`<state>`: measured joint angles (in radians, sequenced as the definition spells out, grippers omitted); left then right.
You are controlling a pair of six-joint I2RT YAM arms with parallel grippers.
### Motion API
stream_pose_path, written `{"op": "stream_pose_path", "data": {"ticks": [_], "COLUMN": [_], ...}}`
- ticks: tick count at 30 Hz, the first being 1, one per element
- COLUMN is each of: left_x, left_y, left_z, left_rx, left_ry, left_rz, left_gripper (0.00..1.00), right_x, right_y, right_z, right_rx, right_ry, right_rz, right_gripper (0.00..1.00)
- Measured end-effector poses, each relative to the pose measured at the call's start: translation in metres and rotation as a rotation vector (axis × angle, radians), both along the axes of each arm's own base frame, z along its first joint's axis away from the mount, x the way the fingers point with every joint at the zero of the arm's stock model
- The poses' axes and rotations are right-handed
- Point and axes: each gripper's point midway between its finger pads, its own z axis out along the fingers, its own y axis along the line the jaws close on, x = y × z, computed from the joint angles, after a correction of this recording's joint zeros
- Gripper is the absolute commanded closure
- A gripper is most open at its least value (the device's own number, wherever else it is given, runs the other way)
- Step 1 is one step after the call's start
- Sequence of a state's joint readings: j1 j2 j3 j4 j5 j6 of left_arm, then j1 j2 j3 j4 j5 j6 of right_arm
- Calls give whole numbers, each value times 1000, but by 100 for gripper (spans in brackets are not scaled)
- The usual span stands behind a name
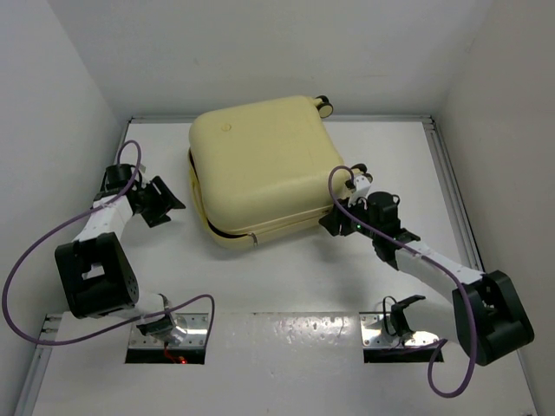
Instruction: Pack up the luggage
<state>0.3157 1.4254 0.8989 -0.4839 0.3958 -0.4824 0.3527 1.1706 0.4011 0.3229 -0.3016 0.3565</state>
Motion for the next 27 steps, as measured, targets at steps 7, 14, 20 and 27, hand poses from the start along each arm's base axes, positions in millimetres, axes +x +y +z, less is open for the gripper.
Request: {"op": "stream_pose_path", "data": {"ticks": [7,14,20,27], "left_x": [0,0,1,0], "left_y": [0,-1,-3,-17], "left_z": [0,0,0,5], "left_rx": [0,0,1,-58], "left_ry": [0,-1,-4,-16], "left_rz": [0,-3,-12,-52], "left_gripper": [35,34,27,18], "right_x": [7,11,9,7], "right_y": [-6,-6,-1,2], "right_z": [-11,-14,-10,-5], "right_rx": [5,23,52,60], "right_ry": [31,42,44,29], "right_rz": [-27,-36,-17,9], "right_gripper": [63,71,97,100]}}
